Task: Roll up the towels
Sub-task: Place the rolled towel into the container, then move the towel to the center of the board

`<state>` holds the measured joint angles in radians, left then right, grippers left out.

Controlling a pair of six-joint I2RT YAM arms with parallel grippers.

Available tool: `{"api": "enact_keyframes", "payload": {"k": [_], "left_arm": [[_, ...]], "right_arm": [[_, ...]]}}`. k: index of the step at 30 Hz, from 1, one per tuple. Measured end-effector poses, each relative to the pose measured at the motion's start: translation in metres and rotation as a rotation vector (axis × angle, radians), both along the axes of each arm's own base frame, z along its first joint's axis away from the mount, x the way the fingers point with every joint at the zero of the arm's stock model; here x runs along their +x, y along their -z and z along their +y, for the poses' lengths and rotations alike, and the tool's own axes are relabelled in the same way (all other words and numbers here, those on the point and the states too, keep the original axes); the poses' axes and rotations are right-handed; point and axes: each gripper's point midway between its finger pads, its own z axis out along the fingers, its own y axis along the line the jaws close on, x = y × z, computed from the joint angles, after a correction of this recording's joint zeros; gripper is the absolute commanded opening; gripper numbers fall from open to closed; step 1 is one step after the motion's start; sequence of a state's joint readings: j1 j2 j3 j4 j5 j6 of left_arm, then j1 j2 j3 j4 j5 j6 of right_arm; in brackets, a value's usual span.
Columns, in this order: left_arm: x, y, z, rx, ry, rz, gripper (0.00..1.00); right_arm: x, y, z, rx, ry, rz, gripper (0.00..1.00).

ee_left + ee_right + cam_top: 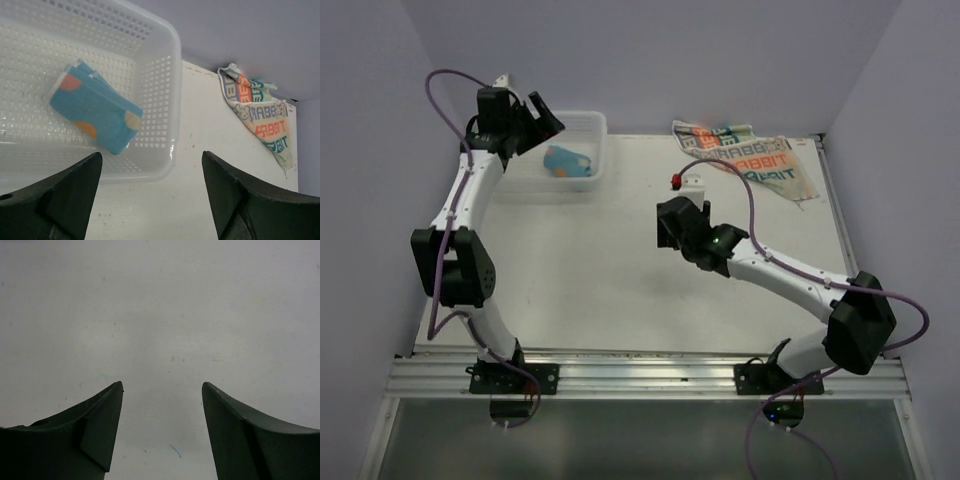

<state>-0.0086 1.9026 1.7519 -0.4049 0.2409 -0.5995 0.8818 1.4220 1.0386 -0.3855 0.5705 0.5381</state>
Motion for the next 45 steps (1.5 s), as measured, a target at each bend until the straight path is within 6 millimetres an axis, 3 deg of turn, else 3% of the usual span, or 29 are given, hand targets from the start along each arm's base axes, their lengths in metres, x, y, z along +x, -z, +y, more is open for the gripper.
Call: {"api": "enact_keyframes", "payload": {"k": [3, 6, 9, 11, 13, 17, 19, 21, 24, 32, 33, 35, 36, 41, 45], "left_arm": [[-0.026, -0.061, 0.006, 0.061, -0.009, -0.130, 0.86], [-0.063, -0.124, 0.006, 0.115, -0.011, -0.291, 0.86], [-0.109, -0.149, -0.004, 0.138, 0.012, -0.398, 0.86], [-0.133, -0.135, -0.011, 0.150, 0.029, -0.393, 0.86], [-0.153, -0.108, -0.022, 0.169, 0.053, -0.377, 0.86], [-0.186, -0.023, -0.044, 0.231, 0.148, -0.237, 0.87], [-0.193, 0.003, -0.041, 0.265, 0.152, -0.183, 0.88], [-0.195, 0.017, -0.035, 0.298, 0.141, -0.155, 0.88], [-0.193, 0.016, -0.032, 0.314, 0.136, -0.163, 0.88], [-0.191, 0.027, -0.042, 0.328, 0.171, -0.143, 0.88], [-0.192, 0.027, -0.042, 0.328, 0.173, -0.143, 0.88], [-0.192, 0.027, -0.044, 0.328, 0.176, -0.144, 0.87], [-0.192, 0.027, -0.044, 0.329, 0.176, -0.143, 0.87], [-0.192, 0.028, -0.043, 0.330, 0.176, -0.140, 0.87], [-0.192, 0.028, -0.043, 0.329, 0.175, -0.141, 0.87]], "right_arm": [[0.044, -0.031, -0.015, 0.026, 0.094, -0.047, 0.67], [0.088, -0.047, -0.041, 0.042, 0.201, -0.079, 0.62], [0.137, -0.045, -0.080, 0.027, 0.331, -0.087, 0.55], [0.173, -0.035, -0.104, 0.007, 0.408, -0.071, 0.51], [0.205, -0.023, -0.122, 0.005, 0.463, -0.053, 0.47], [0.265, 0.008, -0.161, 0.016, 0.555, -0.014, 0.47], [0.287, 0.021, -0.180, 0.025, 0.591, 0.005, 0.52], [0.304, 0.035, -0.197, 0.036, 0.625, 0.027, 0.54], [0.315, 0.055, -0.218, 0.051, 0.677, 0.058, 0.55], [0.309, 0.101, -0.246, 0.066, 0.754, 0.158, 0.53], [0.309, 0.107, -0.246, 0.071, 0.754, 0.169, 0.45], [0.309, 0.117, -0.247, 0.076, 0.757, 0.187, 0.39], [0.310, 0.118, -0.248, 0.075, 0.760, 0.186, 0.29], [0.312, 0.120, -0.241, 0.112, 0.737, 0.193, 0.03], [0.308, 0.120, -0.235, 0.143, 0.708, 0.186, 0.00]]}}
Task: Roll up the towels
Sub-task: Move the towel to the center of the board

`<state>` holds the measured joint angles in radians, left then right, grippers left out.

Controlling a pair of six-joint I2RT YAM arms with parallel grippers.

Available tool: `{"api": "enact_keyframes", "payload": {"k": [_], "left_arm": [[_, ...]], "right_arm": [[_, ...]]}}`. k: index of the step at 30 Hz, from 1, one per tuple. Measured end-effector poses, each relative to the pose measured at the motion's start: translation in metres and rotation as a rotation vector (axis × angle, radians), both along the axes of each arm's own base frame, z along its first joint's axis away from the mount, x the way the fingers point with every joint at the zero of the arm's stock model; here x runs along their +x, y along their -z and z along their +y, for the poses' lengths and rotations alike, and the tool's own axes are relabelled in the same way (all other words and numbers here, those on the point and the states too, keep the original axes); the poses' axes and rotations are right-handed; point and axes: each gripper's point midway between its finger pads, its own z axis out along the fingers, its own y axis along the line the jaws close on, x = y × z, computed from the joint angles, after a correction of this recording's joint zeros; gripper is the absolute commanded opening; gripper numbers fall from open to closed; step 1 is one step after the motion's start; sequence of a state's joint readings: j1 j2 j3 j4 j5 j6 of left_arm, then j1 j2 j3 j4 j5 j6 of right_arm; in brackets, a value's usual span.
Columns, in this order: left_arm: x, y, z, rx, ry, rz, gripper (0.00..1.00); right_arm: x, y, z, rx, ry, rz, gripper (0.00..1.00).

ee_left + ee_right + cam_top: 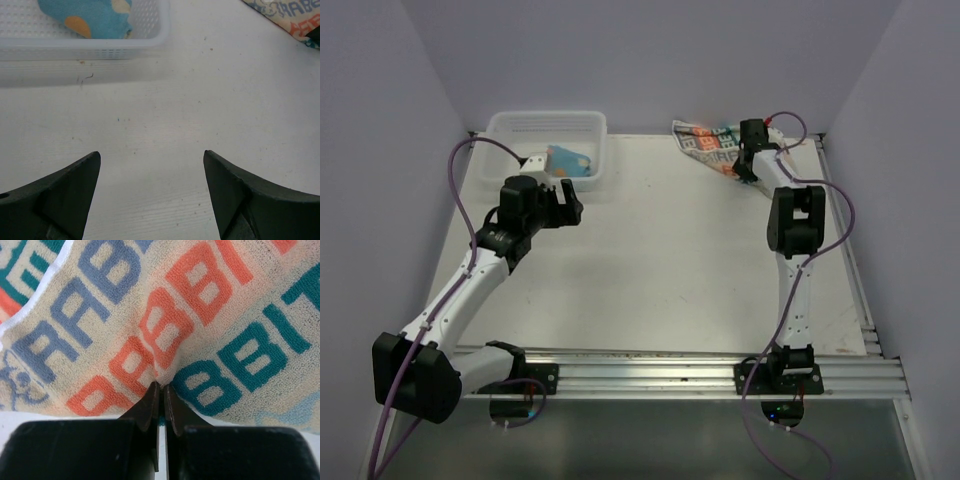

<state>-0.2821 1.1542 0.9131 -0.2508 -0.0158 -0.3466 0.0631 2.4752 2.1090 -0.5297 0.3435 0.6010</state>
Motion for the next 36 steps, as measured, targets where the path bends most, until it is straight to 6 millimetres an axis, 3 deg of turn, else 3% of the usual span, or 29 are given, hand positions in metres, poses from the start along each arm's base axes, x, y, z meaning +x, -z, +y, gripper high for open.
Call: {"api": "enact_keyframes", "payload": {"k": [3, 5, 9, 13, 16, 19, 22, 26, 30, 33, 36], "left_arm": [[0.000, 0.000, 0.000, 0.000, 0.000, 0.000, 0.87], [0.000, 0.000, 0.000, 0.000, 0.000, 0.001, 0.87], [0.000, 0.000, 0.000, -0.002, 0.002, 0.001, 0.87], [-0.001, -0.001, -0.001, -0.004, 0.005, 0.000, 0.87], [-0.002, -0.001, -0.003, -0.011, 0.016, 0.001, 0.87], [-0.003, -0.001, -0.005, -0.017, 0.028, 0.003, 0.87], [-0.003, -0.001, -0.007, -0.025, 0.034, 0.006, 0.87], [-0.004, 0.003, -0.010, -0.034, 0.047, 0.021, 0.87], [-0.002, 0.016, -0.015, -0.044, 0.055, 0.068, 0.84], [-0.003, 0.038, -0.025, -0.045, 0.068, 0.135, 0.82], [-0.009, 0.065, -0.048, -0.050, 0.109, 0.224, 0.76]], "right_arm": [[-0.018, -0.001, 0.008, 0.015, -0.033, 0.014, 0.00], [-0.040, -0.001, 0.016, 0.009, -0.066, 0.053, 0.00], [-0.093, -0.009, 0.054, 0.000, -0.185, 0.108, 0.00], [-0.161, -0.024, 0.120, -0.013, -0.385, 0.136, 0.00], [-0.231, -0.027, 0.173, -0.024, -0.584, 0.160, 0.00], [-0.300, -0.019, 0.200, -0.033, -0.763, 0.217, 0.03], [-0.353, -0.012, 0.195, -0.054, -0.866, 0.292, 0.14], [-0.388, -0.015, 0.174, -0.062, -0.890, 0.329, 0.39], [-0.404, -0.029, 0.161, -0.037, -0.872, 0.287, 0.44], [-0.401, -0.045, 0.159, -0.026, -0.837, 0.225, 0.43], [-0.397, -0.051, 0.153, -0.041, -0.785, 0.199, 0.38]]}}
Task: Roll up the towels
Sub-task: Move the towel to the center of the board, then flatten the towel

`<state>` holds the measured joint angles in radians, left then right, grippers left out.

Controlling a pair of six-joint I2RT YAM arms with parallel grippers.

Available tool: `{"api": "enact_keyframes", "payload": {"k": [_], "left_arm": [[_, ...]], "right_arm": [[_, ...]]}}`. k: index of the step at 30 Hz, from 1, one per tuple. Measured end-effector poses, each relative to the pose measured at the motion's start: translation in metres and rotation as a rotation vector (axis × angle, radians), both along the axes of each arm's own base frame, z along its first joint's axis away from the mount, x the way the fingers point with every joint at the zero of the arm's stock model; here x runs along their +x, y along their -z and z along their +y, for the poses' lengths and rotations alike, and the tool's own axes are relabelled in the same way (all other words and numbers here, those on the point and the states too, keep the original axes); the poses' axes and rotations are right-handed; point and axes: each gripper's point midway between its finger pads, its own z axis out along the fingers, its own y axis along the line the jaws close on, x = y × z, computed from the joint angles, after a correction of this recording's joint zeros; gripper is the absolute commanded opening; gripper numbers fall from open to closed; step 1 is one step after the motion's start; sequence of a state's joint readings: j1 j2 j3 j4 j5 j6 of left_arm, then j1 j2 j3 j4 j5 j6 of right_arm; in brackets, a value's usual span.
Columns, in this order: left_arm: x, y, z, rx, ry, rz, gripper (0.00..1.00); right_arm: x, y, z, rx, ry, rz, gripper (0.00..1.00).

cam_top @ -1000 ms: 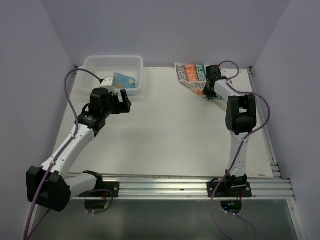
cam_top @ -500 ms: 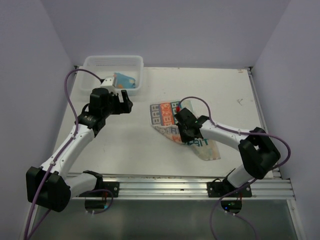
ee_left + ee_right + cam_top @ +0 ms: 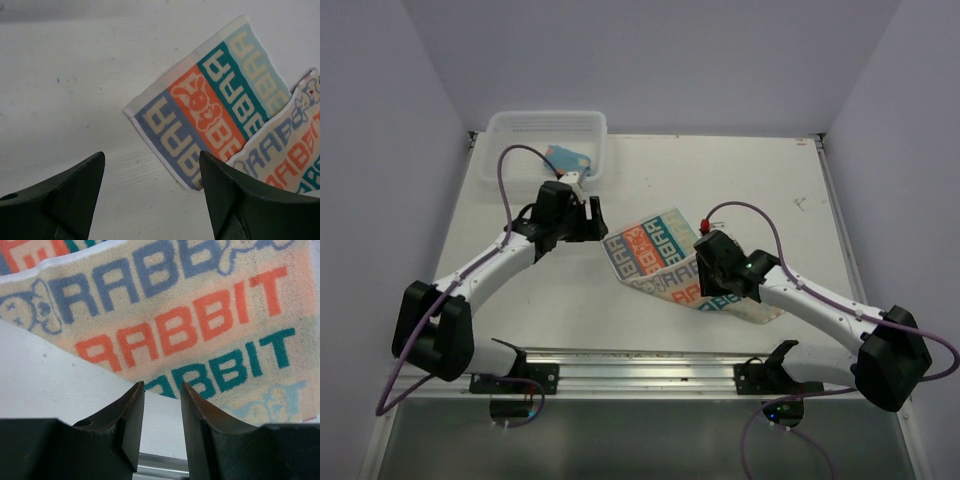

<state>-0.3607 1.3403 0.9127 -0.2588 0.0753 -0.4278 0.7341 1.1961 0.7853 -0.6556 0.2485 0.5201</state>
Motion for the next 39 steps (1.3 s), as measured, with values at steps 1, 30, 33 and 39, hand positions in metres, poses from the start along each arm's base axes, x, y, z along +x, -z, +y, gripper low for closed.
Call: {"api": "enact_keyframes", "payload": {"k": [1, 30, 33, 39], "left_arm": [[-0.003, 0.011, -0.007, 0.001, 0.014, 0.032, 0.74], [0.029, 0.115, -0.019, 0.127, -0.112, 0.248, 0.52], [0.032, 0.115, -0.020, 0.123, -0.113, 0.238, 0.49], [0.037, 0.116, -0.020, 0.130, -0.122, 0.223, 0.41]], "right_arm": [[0.001, -0.001, -0.002, -0.004, 0.016, -0.007, 0.37], [0.006, 0.003, -0.004, 0.015, 0.074, -0.047, 0.27], [0.006, 0.005, -0.006, 0.011, 0.075, -0.049, 0.27], [0.007, 0.002, -0.010, 0.005, 0.086, -0.072, 0.27]]}}
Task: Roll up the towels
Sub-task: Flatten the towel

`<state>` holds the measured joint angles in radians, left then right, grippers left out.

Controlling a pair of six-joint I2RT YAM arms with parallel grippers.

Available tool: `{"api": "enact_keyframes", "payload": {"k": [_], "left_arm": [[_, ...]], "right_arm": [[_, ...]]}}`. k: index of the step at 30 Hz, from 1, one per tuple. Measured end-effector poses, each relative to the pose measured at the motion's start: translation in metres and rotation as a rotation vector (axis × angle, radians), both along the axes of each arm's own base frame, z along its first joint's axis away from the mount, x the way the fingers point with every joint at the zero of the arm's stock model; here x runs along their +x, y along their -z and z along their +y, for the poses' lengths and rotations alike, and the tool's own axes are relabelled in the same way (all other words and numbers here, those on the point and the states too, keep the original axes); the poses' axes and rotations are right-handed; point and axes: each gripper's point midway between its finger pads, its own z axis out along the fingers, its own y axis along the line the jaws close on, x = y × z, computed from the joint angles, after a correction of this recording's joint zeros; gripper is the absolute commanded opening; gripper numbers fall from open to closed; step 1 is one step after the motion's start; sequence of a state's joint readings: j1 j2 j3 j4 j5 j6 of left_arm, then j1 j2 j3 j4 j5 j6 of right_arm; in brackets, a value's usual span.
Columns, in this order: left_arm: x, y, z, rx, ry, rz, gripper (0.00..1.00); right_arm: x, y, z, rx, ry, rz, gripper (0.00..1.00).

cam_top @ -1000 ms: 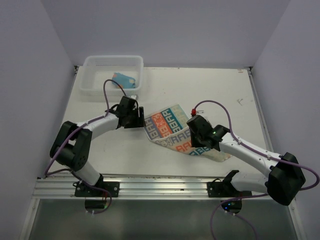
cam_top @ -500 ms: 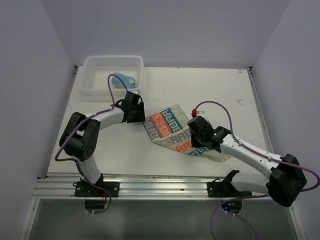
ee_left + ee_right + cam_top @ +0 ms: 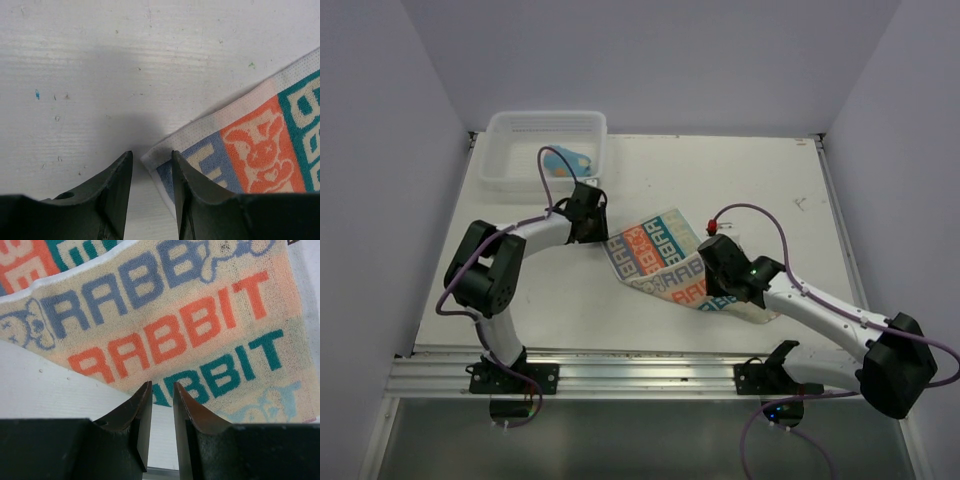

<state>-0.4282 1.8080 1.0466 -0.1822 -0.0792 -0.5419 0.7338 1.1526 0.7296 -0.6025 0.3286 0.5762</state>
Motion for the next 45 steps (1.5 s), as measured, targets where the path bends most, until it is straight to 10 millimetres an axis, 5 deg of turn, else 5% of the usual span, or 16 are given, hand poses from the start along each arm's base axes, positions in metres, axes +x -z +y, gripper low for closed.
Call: {"api": "enact_keyframes", "payload": {"k": [13, 16, 19, 25, 31, 35, 40, 45], "left_arm": [[0.004, 0.004, 0.000, 0.131, -0.026, -0.013, 0.29], [0.002, 0.004, 0.001, 0.144, -0.031, -0.012, 0.08], [0.000, 0.004, 0.001, 0.143, -0.041, -0.011, 0.00], [-0.011, 0.004, 0.003, 0.119, -0.054, -0.005, 0.00], [-0.039, 0.000, 0.014, 0.114, -0.075, 0.035, 0.00], [-0.052, -0.026, 0.025, 0.096, -0.119, 0.005, 0.00], [-0.076, -0.061, 0.039, 0.003, -0.174, -0.105, 0.00], [-0.115, -0.046, 0.056, -0.033, -0.202, -0.091, 0.00]], "right_arm": [[0.003, -0.011, -0.008, -0.014, 0.018, -0.053, 0.28], [0.004, -0.012, -0.008, -0.013, 0.019, -0.055, 0.29], [0.004, -0.012, -0.009, -0.014, 0.020, -0.056, 0.30], [0.005, -0.012, -0.011, -0.022, 0.033, -0.064, 0.32], [0.007, -0.012, -0.013, -0.014, 0.068, -0.065, 0.33], [0.016, -0.014, -0.017, -0.009, 0.131, -0.063, 0.33], [0.046, -0.021, -0.019, 0.017, 0.254, -0.072, 0.34], [0.086, -0.021, -0.010, 0.018, 0.326, -0.061, 0.36]]}}
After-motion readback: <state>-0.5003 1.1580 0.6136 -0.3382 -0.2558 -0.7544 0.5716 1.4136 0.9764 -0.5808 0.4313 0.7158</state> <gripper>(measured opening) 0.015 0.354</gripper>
